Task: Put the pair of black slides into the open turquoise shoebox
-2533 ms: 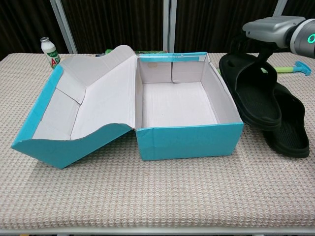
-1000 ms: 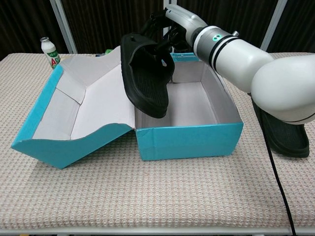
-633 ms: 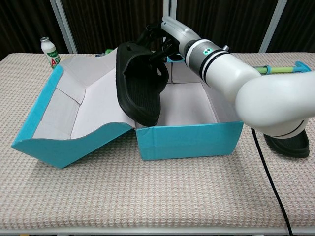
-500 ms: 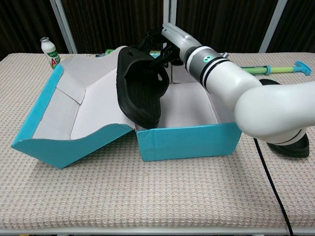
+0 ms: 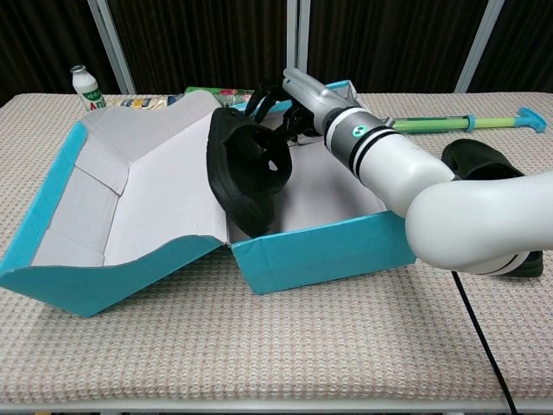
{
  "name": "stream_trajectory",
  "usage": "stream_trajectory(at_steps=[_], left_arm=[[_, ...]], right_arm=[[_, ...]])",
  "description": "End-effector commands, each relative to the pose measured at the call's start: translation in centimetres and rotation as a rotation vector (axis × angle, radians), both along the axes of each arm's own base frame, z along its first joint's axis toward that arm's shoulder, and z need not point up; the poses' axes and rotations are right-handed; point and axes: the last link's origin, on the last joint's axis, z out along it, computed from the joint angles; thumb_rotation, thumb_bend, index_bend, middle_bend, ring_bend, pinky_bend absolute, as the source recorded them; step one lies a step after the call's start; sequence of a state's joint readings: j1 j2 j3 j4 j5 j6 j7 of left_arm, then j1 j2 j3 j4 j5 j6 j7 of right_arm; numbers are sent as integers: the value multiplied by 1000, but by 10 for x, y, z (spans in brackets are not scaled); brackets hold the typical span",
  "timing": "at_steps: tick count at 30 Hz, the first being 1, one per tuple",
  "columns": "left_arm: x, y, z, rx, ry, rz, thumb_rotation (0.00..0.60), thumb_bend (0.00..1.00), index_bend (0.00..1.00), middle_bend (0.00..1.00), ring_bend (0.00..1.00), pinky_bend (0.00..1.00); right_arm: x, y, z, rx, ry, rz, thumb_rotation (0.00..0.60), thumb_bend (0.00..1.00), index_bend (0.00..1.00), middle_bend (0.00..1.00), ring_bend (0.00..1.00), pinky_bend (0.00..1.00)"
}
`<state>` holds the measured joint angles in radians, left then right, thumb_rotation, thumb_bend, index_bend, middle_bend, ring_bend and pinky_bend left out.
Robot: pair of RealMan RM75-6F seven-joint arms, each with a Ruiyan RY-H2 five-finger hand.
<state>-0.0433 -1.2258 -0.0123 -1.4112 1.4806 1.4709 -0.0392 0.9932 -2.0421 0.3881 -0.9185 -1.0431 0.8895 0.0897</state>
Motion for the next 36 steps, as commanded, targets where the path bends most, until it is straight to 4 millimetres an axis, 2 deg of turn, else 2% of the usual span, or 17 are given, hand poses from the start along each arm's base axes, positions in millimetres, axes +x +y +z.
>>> stream_trajectory(at_steps=[1, 8, 11, 17, 19, 23, 29, 34, 36], left_arm=[[-1, 0, 0, -1, 0, 1, 600, 30, 173, 96, 11, 16], [-1, 1, -1, -5, -1, -3, 600, 30, 173, 96, 11, 15], [0, 2, -1, -6, -1, -4, 600, 30, 173, 96, 11, 15], [0, 3, -2, -7, 2, -5, 600, 30, 173, 96, 11, 15], [0, 3, -2, -7, 3, -7, 600, 30, 173, 96, 11, 16], [1, 2, -1, -3, 5, -7, 600, 30, 173, 96, 11, 15], [3, 2, 0, -2, 8, -13, 600, 30, 173, 96, 11, 16], [5, 1, 2, 1, 11, -17, 600, 30, 173, 96, 11, 16], [5, 1, 2, 1, 12, -17, 600, 30, 173, 96, 11, 16]], right_arm=[[-3, -1, 0, -9, 16, 1, 600, 266, 458, 344, 759, 973], [-12, -3, 1, -36, 66, 13, 600, 266, 432, 336, 759, 973], [-16, -3, 1, -31, 94, 31, 600, 268, 379, 304, 756, 972], [-23, -2, 6, 5, 99, 41, 600, 245, 109, 127, 712, 972], [-26, -1, 7, 22, 113, 46, 600, 188, 17, 60, 688, 971], [-27, 2, 11, 40, 104, 51, 600, 108, 0, 3, 649, 970], [-29, 2, 30, 61, 95, 80, 600, 102, 0, 0, 629, 969], [-30, 8, 59, 79, 95, 135, 600, 161, 0, 0, 626, 970], [-29, 12, 71, 84, 81, 156, 600, 268, 1, 21, 638, 970]])
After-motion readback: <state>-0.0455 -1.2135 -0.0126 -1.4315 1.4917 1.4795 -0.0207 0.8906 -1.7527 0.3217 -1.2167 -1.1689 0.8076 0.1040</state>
